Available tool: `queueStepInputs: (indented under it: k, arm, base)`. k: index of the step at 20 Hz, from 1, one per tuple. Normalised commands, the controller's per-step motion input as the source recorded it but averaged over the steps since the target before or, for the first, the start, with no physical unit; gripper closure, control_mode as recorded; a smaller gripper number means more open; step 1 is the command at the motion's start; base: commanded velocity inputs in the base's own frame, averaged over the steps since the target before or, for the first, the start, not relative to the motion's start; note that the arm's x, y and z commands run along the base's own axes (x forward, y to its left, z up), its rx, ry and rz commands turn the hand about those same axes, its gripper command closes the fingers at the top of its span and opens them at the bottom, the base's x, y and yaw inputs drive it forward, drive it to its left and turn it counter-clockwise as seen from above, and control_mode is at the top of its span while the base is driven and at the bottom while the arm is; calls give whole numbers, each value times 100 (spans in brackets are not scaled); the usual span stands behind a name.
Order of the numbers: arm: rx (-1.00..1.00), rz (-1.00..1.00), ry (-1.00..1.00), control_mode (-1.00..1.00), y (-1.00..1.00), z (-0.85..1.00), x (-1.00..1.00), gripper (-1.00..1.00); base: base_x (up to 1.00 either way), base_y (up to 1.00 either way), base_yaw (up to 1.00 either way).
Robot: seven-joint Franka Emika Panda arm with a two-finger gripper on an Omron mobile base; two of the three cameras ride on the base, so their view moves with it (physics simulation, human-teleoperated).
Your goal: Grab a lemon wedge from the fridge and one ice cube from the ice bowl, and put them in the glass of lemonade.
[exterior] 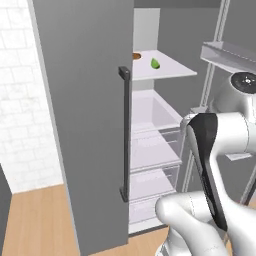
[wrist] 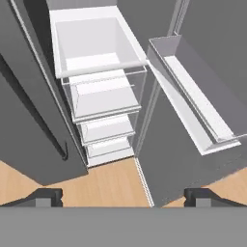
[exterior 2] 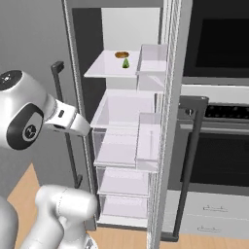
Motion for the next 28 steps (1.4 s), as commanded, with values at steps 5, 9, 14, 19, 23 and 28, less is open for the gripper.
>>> queueStepInputs:
  k: [5,9,14,19,23,28]
  arm:
    - [0,0,0,100,0,0,0,-100]
    - [0,0,0,100,0,0,0,-100]
    - [0,0,0,100,0,0,0,-100]
    - [0,0,0,100,0,0,0,-100]
    - [0,2,-3,-100,0,4,12,-100]
    - [7,9,-21,-100,0,30,3,-100]
  base:
    - [93,-4,0]
    - [64,-30,-1]
    - [22,-47,0]
    - [0,-21,4]
    - [9,0,3]
    - [0,0,0]
